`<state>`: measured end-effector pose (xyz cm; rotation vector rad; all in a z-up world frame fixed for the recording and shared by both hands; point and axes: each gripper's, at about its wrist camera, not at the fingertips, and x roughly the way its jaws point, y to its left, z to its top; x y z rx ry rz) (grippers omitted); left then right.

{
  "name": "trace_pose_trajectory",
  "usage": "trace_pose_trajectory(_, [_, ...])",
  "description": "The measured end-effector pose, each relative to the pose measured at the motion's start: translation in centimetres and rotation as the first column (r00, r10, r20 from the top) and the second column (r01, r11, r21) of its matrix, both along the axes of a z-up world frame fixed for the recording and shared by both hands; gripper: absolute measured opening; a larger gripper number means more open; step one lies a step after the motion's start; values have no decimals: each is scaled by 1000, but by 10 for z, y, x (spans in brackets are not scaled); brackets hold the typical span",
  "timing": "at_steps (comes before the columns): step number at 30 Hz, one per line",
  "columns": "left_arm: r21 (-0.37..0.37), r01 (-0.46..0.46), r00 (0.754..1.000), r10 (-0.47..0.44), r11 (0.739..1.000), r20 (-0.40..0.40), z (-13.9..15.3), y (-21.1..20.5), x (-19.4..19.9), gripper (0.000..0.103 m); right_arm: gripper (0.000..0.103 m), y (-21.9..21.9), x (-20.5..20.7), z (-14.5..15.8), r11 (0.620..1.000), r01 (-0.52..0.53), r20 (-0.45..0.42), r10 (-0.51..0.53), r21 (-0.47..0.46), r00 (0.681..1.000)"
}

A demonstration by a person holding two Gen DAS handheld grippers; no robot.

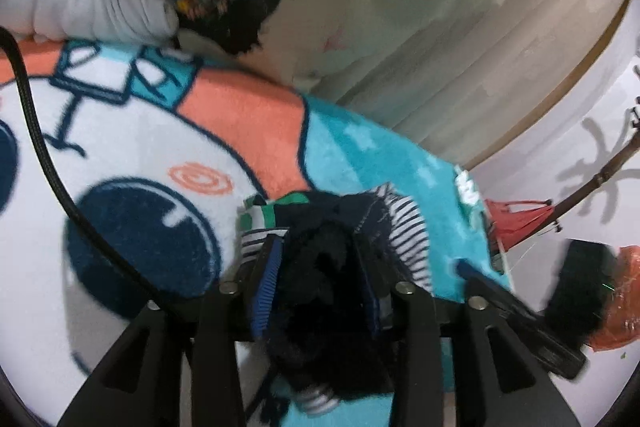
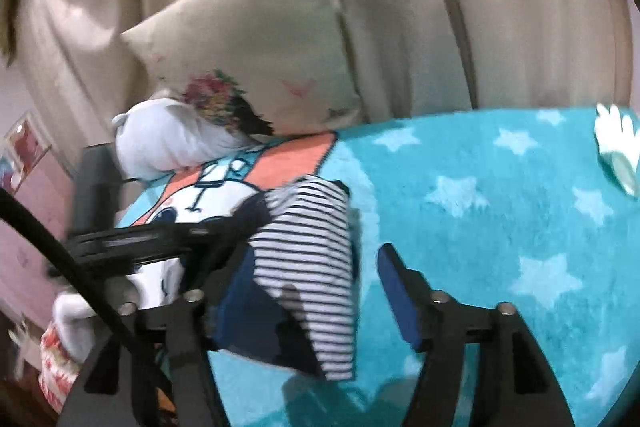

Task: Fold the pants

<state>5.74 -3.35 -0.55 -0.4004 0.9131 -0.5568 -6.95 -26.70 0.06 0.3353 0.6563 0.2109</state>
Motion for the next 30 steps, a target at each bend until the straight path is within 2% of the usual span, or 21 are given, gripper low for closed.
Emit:
trace_pose_trajectory(1, [-12, -13, 1000, 13, 1000, 7, 2, 6, -4, 53, 69, -3, 8, -6, 999, -11, -30, 12, 36, 999])
trace_pose_trajectory(4, [-67, -31, 1000, 31, 997, -5, -4, 21, -12, 65, 69, -10, 29, -19, 993, -31, -76, 40, 113, 996])
trace_pose_trajectory(7, [-115, -7, 997, -2, 993, -75, -23, 22, -9, 66, 69, -15, 46, -31, 982, -33, -112, 55, 185, 992])
trace_pose_trajectory(10, [-176, 58, 990, -79, 983, -116, -36, 8, -8, 70, 69, -17, 60, -41, 967, -33, -136, 69, 252, 988])
trace_pose_trajectory(11, [-175, 77, 988, -99, 982, -117, -38, 0, -8, 72, 70, -17, 64, -44, 961, -40, -139, 81, 273, 987])
trace_pose_trajectory(13, [-147, 104, 987, -120, 984, -103, -41, -16, -9, 83, 70, -14, 70, -50, 950, -57, -148, 106, 305, 983])
trace_pose_trajectory(15, [-137, 134, 987, -145, 982, -76, -40, -27, -12, 84, 70, -13, 74, -55, 938, -70, -149, 127, 339, 981])
trace_pose_trajectory(16, [-140, 152, 984, -162, 978, -67, -39, -31, -14, 80, 69, -12, 75, -56, 934, -74, -127, 126, 351, 984])
trace_pose_trajectory(17, [-137, 163, 983, -173, 977, -64, -40, -34, -16, 72, 56, -12, 75, -56, 928, -79, -122, 131, 363, 984])
trace_pose_trajectory(18, [-133, 179, 980, -189, 975, -68, -41, -36, -18, 42, 46, -11, 76, -58, 916, -89, -124, 149, 392, 981])
trace_pose_trajectory(19, [-149, 204, 972, -219, 968, -88, -44, -38, -17, 30, 41, -10, 76, -58, 912, -87, -125, 149, 402, 981])
trace_pose_trajectory(20, [-161, 205, 970, -222, 965, -98, -46, -38, -18, 28, 34, -8, 74, -56, 915, -90, -118, 147, 393, 982])
trace_pose_trajectory(22, [-139, 190, 976, -202, 972, -80, -41, -35, -20, 27, 31, -3, 69, -48, 918, -105, -96, 153, 383, 984])
trace_pose_trajectory(26, [-114, 181, 983, -182, 977, 2, -12, -27, -22, 27, 29, 12, 63, -12, 913, -153, -16, 171, 378, 985])
trace_pose_trajectory(30, [-74, 137, 990, -134, 988, 46, 15, -14, -7, 27, 29, 30, 81, 16, 917, -188, 36, 188, 350, 982])
